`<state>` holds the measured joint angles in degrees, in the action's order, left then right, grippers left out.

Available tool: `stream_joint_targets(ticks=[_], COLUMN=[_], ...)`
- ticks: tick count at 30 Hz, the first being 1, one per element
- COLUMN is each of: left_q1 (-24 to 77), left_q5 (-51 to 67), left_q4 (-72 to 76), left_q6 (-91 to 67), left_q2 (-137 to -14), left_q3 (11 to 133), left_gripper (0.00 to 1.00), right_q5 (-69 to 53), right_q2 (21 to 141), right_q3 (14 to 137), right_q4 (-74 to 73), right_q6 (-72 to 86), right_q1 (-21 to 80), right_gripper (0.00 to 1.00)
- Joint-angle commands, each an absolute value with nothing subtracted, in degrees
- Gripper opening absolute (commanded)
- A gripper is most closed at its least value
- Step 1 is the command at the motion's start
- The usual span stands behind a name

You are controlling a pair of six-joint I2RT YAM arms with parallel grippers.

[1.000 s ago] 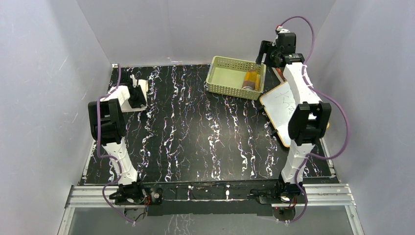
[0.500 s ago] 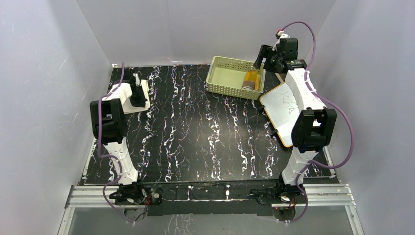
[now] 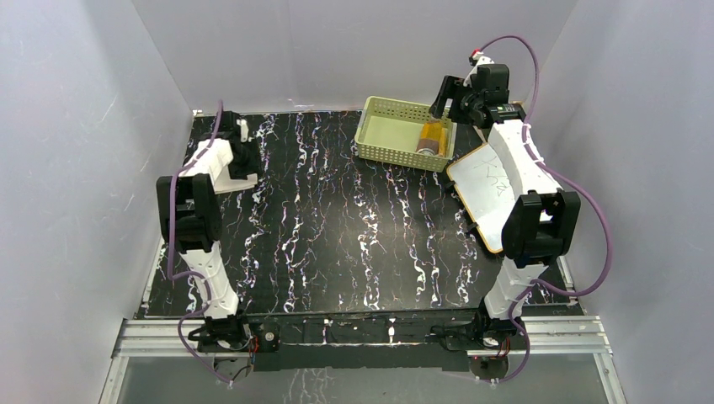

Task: Roll the towels
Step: Pick up the towel at the corner of the board.

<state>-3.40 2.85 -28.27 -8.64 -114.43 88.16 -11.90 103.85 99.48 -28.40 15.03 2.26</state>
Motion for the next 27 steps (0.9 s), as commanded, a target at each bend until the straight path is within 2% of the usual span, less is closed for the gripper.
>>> stream_joint_targets(ticks=[1,8,14,27], left_q1=[1.00,3.05,3.41,4.04], left_q5=[-3.16,-11.88,-18.82,-16.97], left_q4=[-29.53,-31.29,-29.69,-25.06], left_q6=[-6.37,-5.21,-3.62,-1.14], left_q2=[-112.54,-116.62,-116.49,-117.39], left_q3=[88.28,90.21,88.89,86.77], left_gripper=[0.47,0.40,0.38,0.39], right_q5=[-12.18,-11.87,-12.51,-12.22], right_q2=[100.66,100.35,100.79,100.93], right_q3=[99.32,98.97,99.14,99.05], right_q4=[-25.66,-25.89,-25.97,-26.36], right_q6=[14.93,14.51,14.58,14.61], right_q1=[2.58,2.57,2.56,2.72], right_gripper=[0.75,0.75,0.75,0.75])
